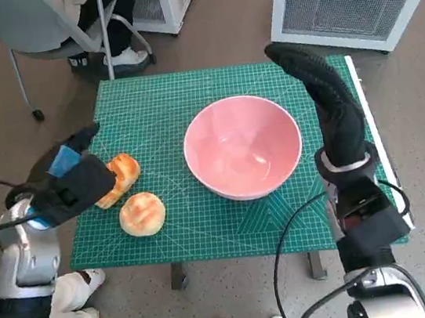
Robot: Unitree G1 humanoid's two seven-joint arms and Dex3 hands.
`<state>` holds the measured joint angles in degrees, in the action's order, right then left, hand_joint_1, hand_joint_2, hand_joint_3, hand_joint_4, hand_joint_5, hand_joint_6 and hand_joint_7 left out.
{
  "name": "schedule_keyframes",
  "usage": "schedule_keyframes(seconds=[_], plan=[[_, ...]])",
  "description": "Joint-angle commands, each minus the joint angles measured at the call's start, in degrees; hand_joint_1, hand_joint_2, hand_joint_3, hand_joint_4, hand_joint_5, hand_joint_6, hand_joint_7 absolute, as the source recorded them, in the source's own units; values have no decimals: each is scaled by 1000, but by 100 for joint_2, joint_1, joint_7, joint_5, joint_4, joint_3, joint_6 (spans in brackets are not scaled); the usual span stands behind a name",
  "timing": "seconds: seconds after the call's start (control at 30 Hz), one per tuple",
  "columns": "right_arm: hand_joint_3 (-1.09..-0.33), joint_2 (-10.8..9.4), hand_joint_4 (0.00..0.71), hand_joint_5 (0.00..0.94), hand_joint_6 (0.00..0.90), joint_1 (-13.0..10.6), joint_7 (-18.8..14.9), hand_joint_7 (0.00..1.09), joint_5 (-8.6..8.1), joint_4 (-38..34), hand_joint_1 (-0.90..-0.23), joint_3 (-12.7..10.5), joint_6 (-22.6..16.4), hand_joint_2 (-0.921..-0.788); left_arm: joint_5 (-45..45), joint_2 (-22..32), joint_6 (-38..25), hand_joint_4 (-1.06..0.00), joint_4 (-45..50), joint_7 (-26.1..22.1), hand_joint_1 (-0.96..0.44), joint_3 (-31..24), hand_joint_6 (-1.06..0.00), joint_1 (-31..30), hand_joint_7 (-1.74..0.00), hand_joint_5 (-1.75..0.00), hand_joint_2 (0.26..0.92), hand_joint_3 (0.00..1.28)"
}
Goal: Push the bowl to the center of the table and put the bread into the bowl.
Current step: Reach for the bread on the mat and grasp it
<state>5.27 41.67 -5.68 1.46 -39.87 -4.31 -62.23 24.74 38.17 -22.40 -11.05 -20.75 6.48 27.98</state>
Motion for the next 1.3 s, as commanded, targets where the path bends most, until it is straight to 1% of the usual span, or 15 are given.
schedule_keyframes(seconds=[0.03, 0.37, 0.83, 1.2, 1.3], plan=[[-789, 2, 341, 40, -1, -129, 67, 809, 39, -60, -518, 17, 61, -921, 75, -37, -51, -205, -171, -45, -498, 132, -352, 106, -9, -3, 921, 31], [-785, -14, 337, 41, -1, -146, -8, 809, -79, -71, -536, 72, 99, -921, 81, -101, -86, -207, -392, -78, -489, 337, -359, 99, -11, -3, 921, 32], [-791, 2, 330, 43, -1, -124, -83, 791, -195, -150, -523, 139, 144, -921, 77, -392, 56, -219, -940, 42, -456, 591, -367, 152, -13, -7, 921, 33], [-794, 11, 324, 43, -1, -144, -142, 787, -222, -99, -522, 137, 188, -921, 27, -626, 445, -249, -1962, 254, -417, 717, -386, 452, -20, -15, 921, 31], [-794, 11, 324, 44, -1, -163, -150, 785, -224, -66, -521, 139, 200, -921, 14, -682, 601, -277, -2301, 372, -385, 717, -399, 558, -26, -24, 921, 27]])
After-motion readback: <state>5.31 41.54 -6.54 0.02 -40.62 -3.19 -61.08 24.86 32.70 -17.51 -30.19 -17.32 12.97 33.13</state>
